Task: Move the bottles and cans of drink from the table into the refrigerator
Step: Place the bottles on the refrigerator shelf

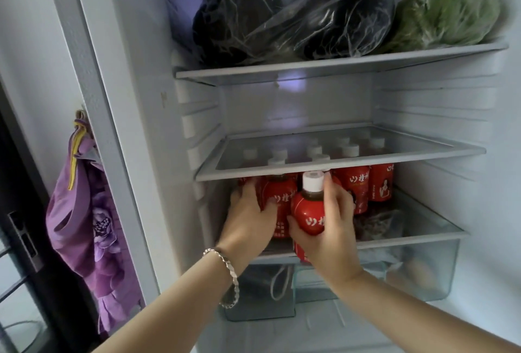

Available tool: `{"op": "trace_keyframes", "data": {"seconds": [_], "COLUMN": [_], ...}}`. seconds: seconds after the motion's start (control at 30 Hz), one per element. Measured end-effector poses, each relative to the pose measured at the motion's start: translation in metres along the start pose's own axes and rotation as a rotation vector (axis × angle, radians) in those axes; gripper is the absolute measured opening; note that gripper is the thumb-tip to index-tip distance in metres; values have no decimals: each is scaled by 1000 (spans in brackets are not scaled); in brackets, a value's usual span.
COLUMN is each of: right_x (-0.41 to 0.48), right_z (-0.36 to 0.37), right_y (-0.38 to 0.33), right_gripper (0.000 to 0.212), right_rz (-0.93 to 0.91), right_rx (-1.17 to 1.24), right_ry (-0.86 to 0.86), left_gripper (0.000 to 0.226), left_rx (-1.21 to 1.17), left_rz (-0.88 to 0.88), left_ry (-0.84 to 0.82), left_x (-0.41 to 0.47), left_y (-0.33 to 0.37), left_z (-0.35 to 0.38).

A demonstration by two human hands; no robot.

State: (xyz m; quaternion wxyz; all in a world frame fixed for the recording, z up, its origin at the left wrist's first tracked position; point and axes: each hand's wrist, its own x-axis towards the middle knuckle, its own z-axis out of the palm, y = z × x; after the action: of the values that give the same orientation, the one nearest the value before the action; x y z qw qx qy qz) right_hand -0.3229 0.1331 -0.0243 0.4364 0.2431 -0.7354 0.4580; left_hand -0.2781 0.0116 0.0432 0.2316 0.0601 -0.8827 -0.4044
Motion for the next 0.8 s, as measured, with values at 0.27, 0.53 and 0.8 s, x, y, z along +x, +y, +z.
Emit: {"op": "trace_keyframes", "data": {"seconds": [0.27,0.53,0.8], "right_x": [22,50,51], "right_z": [-13,-1,4], "right_y": [20,44,62], "right_gripper": [92,88,65], "right_rz": [343,504,514], "right_rx": [-266,-347,-659], "right_ry": [-157,-438,-756], "left_gripper": [72,65,55], "left_rx": [6,128,307], "left_rz": [-84,-54,-111], "left_ry": [-47,-67,-147], "left_x": [15,43,66], "left_y": [12,6,0], "left_z": [56,66,58]}}
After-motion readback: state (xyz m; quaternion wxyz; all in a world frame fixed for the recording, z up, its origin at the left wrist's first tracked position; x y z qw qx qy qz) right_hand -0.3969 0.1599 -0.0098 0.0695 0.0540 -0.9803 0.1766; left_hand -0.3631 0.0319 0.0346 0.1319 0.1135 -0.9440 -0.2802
